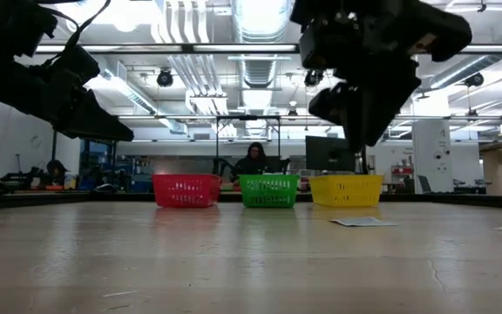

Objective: Pick & Place First Aid Supplies
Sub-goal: Put the alcohol pad into the green basket

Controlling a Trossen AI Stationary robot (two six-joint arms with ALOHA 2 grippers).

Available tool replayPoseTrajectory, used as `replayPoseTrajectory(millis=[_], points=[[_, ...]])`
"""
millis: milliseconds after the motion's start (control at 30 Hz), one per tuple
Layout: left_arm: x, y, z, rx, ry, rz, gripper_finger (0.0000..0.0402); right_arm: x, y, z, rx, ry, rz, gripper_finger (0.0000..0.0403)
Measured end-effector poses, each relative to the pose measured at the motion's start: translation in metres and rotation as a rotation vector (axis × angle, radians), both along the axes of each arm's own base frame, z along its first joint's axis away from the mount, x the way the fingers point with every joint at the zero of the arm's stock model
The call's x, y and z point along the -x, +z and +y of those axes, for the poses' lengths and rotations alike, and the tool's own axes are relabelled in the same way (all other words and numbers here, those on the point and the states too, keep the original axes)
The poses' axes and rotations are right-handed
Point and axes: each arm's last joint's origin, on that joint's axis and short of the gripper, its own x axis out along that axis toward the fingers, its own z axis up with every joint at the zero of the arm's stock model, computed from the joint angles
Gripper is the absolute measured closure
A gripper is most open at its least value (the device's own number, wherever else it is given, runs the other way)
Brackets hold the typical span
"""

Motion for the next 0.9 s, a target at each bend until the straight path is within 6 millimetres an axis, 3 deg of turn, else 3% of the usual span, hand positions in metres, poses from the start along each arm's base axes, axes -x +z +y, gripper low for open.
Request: replayPoseTrajectory(millis=[367,533,900], points=[[0.000,0.000,0.000,0.002,0.001,0.001,0.0268,-0.013,-0.041,-0.002,0.038,0.009,0.105,0.0224],[0.000,0.000,0.000,0.002,0.001,0.001,0.0268,-0.018,-0.062,-0.003,0.074,-0.001,0.152,0.0227],[0.000,0.000,0.000,0.001,0.001,0.002,0.0268,-0.022,-0.081,-0.002,0.104,-0.039,0.208,0.0269]])
